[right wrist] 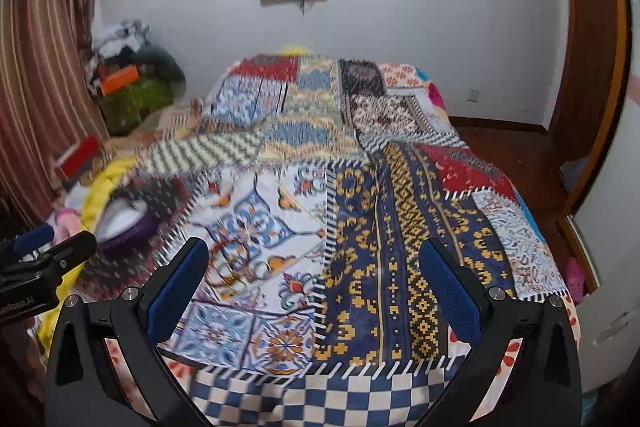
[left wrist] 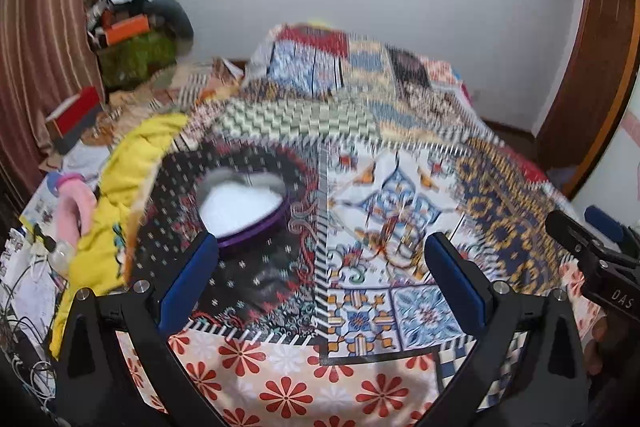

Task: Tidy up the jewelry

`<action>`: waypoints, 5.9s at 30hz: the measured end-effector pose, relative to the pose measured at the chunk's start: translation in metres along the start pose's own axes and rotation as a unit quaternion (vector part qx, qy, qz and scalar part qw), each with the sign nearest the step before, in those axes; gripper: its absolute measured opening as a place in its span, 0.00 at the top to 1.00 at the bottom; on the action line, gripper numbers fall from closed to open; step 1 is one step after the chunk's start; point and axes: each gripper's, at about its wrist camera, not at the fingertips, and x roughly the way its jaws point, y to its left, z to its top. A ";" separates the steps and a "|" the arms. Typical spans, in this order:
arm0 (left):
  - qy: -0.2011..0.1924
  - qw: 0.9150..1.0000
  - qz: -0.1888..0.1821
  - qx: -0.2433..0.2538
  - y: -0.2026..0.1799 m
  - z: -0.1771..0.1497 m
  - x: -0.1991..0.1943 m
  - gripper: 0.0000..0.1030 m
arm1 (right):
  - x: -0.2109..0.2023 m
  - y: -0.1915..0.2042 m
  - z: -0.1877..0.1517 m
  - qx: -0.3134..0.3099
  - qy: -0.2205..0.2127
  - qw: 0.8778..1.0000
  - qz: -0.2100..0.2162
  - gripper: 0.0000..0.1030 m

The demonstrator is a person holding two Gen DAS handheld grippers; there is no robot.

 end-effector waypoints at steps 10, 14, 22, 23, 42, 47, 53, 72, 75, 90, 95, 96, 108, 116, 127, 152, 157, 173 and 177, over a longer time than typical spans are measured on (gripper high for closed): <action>0.082 0.997 -0.012 0.007 0.007 -0.018 0.059 0.00 | 0.035 0.011 -0.014 -0.069 0.047 0.996 0.042 0.03; 0.091 0.995 -0.027 0.015 0.005 -0.019 0.068 0.03 | 0.058 0.011 -0.016 -0.072 0.087 0.991 0.070 0.20; 0.101 0.991 -0.064 0.056 -0.011 -0.023 0.085 0.28 | 0.085 0.011 -0.018 -0.062 0.136 0.982 0.118 0.41; 0.108 0.990 -0.069 0.054 -0.012 -0.023 0.089 0.34 | 0.087 0.012 -0.017 -0.057 0.140 0.980 0.126 0.46; 0.108 0.990 -0.072 0.063 -0.018 -0.023 0.109 0.67 | 0.125 0.024 -0.021 -0.054 0.189 0.969 0.147 0.68; 0.112 0.990 -0.076 0.049 -0.013 -0.023 0.110 0.87 | 0.125 0.028 -0.022 -0.061 0.184 0.971 0.143 0.69; 0.117 0.988 -0.092 0.033 -0.013 -0.025 0.108 0.92 | 0.124 0.028 -0.021 -0.059 0.180 0.972 0.140 0.73; 0.039 0.995 -0.095 0.009 0.005 0.000 0.045 0.92 | 0.071 0.039 0.022 -0.064 0.106 0.984 0.128 0.73; 0.011 0.997 -0.082 0.007 0.015 0.009 0.026 0.92 | 0.060 0.046 0.030 -0.065 0.088 0.986 0.130 0.73; -0.056 0.997 -0.039 -0.032 0.071 0.025 -0.012 0.92 | 0.018 0.099 0.075 -0.099 -0.005 0.985 0.143 0.73; -0.075 0.997 -0.026 -0.020 0.086 0.033 -0.016 0.92 | 0.018 0.118 0.082 -0.109 -0.014 0.983 0.149 0.73; -0.078 0.997 -0.024 -0.018 0.088 0.035 -0.016 0.92 | 0.020 0.122 0.082 -0.109 -0.014 0.982 0.151 0.73; -0.068 0.997 -0.041 0.007 0.108 0.049 0.013 0.92 | 0.054 0.168 0.071 -0.119 0.021 0.975 0.184 0.73; -0.019 0.998 -0.053 0.002 0.114 0.036 0.052 0.92 | 0.083 0.179 0.062 -0.118 0.058 0.971 0.200 0.73; 0.015 0.998 -0.061 0.002 0.118 0.022 0.074 0.92 | 0.111 0.188 0.051 -0.124 0.095 0.965 0.210 0.73; -0.011 0.999 0.000 -0.035 0.159 0.023 0.041 0.57 | 0.116 0.201 0.049 -0.138 0.106 0.959 0.224 0.73; -0.009 0.999 -0.002 -0.034 0.157 0.022 0.035 0.57 | 0.109 0.196 0.051 -0.134 0.104 0.960 0.221 0.73; -0.026 0.999 -0.037 0.009 0.099 0.027 0.003 0.54 | 0.046 0.105 0.051 -0.117 0.066 0.984 0.120 0.72; -0.028 0.998 -0.047 0.022 0.079 0.027 -0.003 0.49 | 0.030 0.074 0.052 -0.089 0.060 0.989 0.101 0.72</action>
